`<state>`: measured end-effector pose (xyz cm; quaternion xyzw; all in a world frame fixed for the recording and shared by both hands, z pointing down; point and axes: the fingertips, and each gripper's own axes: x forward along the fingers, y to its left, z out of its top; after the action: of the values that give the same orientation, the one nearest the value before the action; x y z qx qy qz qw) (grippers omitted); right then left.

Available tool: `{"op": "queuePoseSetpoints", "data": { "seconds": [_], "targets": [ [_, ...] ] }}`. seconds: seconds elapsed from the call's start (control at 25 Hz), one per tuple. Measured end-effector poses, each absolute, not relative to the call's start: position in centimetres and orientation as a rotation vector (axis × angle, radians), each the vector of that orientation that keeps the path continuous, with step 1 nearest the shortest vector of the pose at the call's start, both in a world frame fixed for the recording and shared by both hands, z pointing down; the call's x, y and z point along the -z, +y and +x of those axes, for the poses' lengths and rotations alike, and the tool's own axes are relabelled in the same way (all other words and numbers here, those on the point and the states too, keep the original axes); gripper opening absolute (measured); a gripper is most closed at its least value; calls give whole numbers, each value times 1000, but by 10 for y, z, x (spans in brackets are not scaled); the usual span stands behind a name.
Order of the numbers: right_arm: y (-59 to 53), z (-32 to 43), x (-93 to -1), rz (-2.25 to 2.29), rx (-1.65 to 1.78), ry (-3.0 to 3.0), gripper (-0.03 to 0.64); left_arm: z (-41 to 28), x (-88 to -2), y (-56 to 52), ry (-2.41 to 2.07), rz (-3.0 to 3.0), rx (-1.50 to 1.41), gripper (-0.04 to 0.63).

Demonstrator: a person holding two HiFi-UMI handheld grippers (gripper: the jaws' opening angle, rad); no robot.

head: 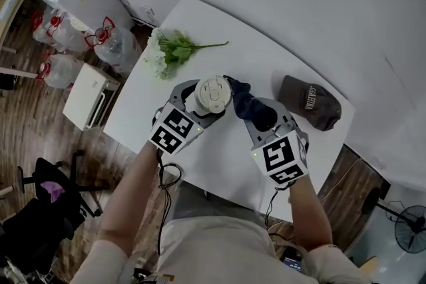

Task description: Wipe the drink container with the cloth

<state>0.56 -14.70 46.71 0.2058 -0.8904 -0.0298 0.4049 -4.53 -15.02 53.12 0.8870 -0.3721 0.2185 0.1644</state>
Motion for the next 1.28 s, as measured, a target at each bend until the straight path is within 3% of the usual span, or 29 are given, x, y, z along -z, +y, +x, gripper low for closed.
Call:
{"op": "queuePoseSetpoints", "data": {
  "seconds": [0.4, 0.84, 1.04, 1.28],
  "targets": [
    [-156, -23, -515, 399, 117, -2182, 102, -45, -530, -150, -1015, 2549, -645, 402],
    [-151, -31, -630, 321, 10, -2118, 101, -47, -530, -153, -1041, 2536, -639, 402],
    [-137, -30, -623, 259, 119, -2167, 101, -49, -532, -152, -1044, 2517, -658, 402],
    [-131, -24, -548, 279, 223, -2233, 103, -49, -534, -150, -1013, 2517, -680, 402]
  ]
}}
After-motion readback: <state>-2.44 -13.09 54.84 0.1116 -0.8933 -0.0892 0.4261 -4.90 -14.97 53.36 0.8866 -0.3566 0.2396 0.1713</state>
